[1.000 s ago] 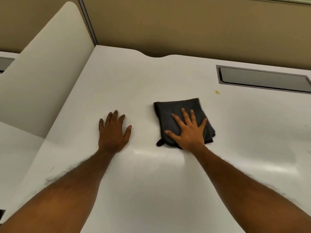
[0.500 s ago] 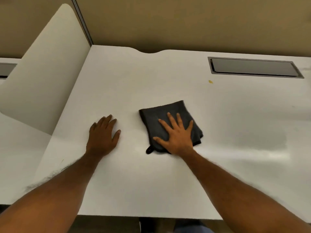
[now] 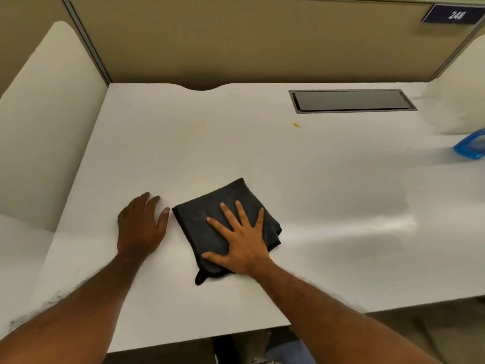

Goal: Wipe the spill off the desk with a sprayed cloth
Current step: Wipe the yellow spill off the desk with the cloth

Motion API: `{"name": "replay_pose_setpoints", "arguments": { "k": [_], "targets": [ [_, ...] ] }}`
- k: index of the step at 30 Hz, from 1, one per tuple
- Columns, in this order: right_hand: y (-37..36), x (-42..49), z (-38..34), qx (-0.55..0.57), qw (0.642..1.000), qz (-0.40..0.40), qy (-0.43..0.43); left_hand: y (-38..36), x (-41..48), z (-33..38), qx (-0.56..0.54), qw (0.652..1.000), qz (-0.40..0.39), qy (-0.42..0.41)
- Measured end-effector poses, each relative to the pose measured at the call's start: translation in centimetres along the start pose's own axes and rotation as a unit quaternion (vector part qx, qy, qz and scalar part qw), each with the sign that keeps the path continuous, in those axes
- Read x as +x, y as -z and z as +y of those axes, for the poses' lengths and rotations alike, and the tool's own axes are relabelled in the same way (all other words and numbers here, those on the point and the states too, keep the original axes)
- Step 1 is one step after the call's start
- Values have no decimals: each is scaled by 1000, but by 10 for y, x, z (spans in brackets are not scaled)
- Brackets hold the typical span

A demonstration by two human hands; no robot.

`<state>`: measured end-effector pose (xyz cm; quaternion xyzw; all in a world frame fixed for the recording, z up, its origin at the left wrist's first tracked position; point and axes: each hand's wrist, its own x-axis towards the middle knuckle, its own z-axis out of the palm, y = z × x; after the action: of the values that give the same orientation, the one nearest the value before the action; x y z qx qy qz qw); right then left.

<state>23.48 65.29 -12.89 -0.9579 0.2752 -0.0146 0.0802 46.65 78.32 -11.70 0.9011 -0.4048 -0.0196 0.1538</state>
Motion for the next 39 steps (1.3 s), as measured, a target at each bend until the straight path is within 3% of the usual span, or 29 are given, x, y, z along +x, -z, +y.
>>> {"name": "replay_pose_setpoints", "arguments": {
  "k": [4,6,9,12,16,22,29,31,34,36,39],
  "targets": [
    [18,-10,65,-7,987,-20,-161,-4,-5,20,15,1000,-20,12],
    [23,-10,66,-9,979,-29,-200,-4,-7,26,10,999,-32,10],
    [21,-10,29,15,983,-36,-177,-4,-10,34,13,999,-41,8],
    [6,-29,-17,9,997,-40,-73,-5,-6,40,-6,999,-37,10],
    [-5,-55,-16,14,1000,3,-12,-11,6,51,-9,998,-41,-40],
    [16,-58,67,3,990,6,-144,-26,16,86,3,993,-63,-94],
    [38,-22,150,33,941,12,-338,-42,23,118,37,981,-93,-165],
    [37,-17,149,27,946,0,-322,-45,27,125,35,981,-89,-171],
    [29,-34,157,-6,983,-17,-180,-50,39,136,30,981,-79,-173],
    [31,-46,182,-19,990,-16,-139,-53,51,145,17,984,-81,-157],
    [42,-44,219,-6,963,0,-271,-57,67,156,18,985,-81,-149]
  ]
}}
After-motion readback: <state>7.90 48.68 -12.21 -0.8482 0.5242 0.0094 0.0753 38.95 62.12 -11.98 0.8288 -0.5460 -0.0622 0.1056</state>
